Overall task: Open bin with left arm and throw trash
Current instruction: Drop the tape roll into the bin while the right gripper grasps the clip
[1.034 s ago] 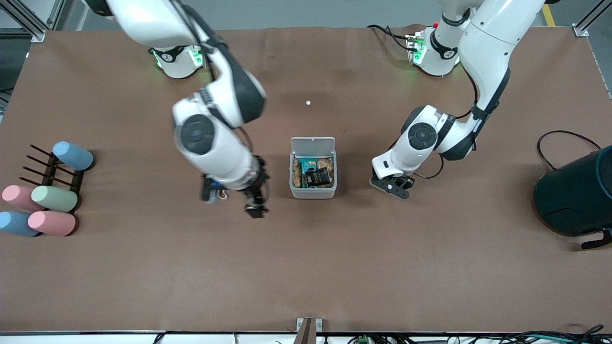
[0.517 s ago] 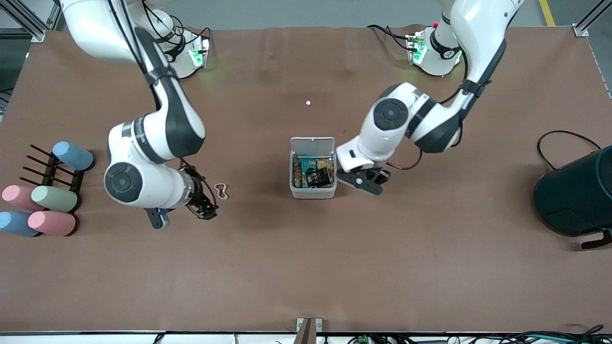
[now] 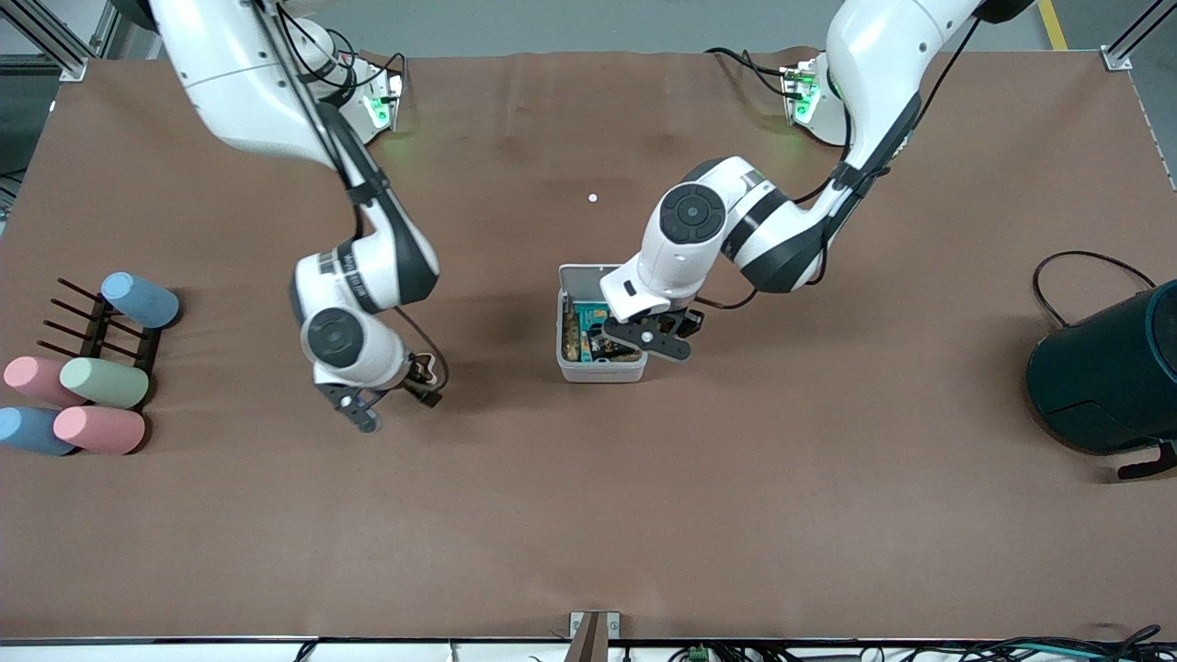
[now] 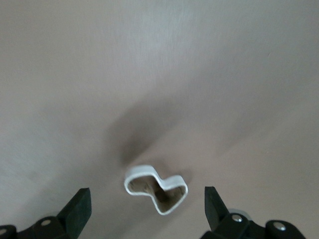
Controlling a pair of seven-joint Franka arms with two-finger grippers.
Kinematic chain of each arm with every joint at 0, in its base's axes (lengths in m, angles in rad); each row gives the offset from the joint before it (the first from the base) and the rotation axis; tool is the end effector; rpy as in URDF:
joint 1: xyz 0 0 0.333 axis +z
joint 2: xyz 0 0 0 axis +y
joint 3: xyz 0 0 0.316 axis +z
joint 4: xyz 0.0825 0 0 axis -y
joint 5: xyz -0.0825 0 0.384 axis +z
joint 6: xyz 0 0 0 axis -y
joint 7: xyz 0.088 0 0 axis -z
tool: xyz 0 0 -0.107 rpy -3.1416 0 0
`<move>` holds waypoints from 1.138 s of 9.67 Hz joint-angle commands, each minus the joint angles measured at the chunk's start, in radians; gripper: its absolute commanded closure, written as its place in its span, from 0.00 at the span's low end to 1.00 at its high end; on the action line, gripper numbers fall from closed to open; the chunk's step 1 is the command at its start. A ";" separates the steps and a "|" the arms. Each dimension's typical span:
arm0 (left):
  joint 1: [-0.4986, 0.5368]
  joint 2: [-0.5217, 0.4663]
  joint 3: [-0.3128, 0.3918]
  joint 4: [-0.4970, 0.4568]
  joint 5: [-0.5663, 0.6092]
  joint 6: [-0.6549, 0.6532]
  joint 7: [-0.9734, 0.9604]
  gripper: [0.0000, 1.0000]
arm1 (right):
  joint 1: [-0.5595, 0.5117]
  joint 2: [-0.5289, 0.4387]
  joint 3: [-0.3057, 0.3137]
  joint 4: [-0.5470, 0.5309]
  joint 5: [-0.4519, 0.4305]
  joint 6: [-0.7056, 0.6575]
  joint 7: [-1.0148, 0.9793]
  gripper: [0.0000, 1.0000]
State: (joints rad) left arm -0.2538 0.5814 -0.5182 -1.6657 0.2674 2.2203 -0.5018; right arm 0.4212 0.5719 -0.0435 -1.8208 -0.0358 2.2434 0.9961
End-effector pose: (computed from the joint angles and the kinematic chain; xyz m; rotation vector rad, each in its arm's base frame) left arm 0.5237 -0.4372 0.3086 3.0145 -0.5298 0.0208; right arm 0.5886 0.2340 0.2104 2.8763 -0.8722 -0.1254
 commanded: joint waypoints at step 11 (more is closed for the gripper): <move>-0.022 0.003 0.004 0.063 0.024 -0.033 -0.046 0.00 | -0.036 -0.055 0.027 -0.153 0.178 0.174 -0.326 0.13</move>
State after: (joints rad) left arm -0.2761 0.6166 -0.5157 -1.6068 0.2751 2.2169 -0.5345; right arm 0.3852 0.5205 -0.0201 -1.9538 0.1322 2.4034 0.6956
